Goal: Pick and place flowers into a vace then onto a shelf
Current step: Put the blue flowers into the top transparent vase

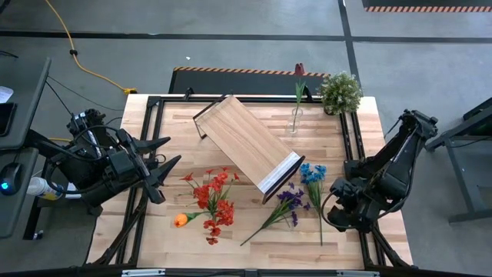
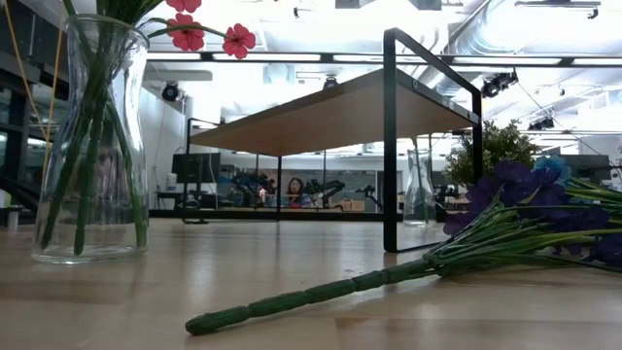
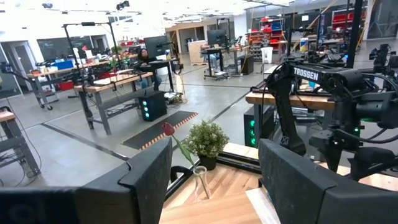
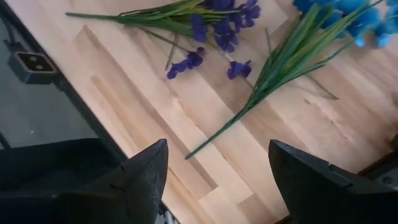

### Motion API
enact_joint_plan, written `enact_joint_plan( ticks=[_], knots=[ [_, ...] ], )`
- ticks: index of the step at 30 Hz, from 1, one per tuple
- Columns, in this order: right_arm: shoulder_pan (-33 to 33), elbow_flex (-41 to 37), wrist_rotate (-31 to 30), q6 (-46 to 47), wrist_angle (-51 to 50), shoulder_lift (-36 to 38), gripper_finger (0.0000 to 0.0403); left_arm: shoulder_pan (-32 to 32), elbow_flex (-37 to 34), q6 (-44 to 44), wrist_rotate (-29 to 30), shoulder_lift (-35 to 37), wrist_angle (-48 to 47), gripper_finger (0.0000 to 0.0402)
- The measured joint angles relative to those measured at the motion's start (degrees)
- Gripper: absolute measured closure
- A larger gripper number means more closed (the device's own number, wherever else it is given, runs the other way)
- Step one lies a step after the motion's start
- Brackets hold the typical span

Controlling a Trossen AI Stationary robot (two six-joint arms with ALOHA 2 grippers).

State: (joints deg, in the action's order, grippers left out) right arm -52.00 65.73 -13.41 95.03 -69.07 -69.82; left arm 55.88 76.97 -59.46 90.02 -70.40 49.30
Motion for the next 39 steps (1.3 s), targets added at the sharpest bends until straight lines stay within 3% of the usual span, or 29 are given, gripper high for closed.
enact_joint_plan(
  ticks=[13, 30, 39],
  knots=[
    [2.99, -7.80, 0.38, 0.12, 0.43, 0.04, 0.0137, 0.00, 0.00, 0.00, 0.00, -0.01, 0.00, 0.0130],
    [7.13, -26.34, 3.71, 1.92, 21.94, 0.04, 0.0137, 0.01, 0.00, 0.00, 0.00, -0.01, 0.00, 0.0129],
    [9.03, -29.22, 3.77, 2.02, 26.75, 0.02, 0.0137, 0.00, 0.00, 0.00, 0.00, -0.01, 0.00, 0.0130]
  ],
)
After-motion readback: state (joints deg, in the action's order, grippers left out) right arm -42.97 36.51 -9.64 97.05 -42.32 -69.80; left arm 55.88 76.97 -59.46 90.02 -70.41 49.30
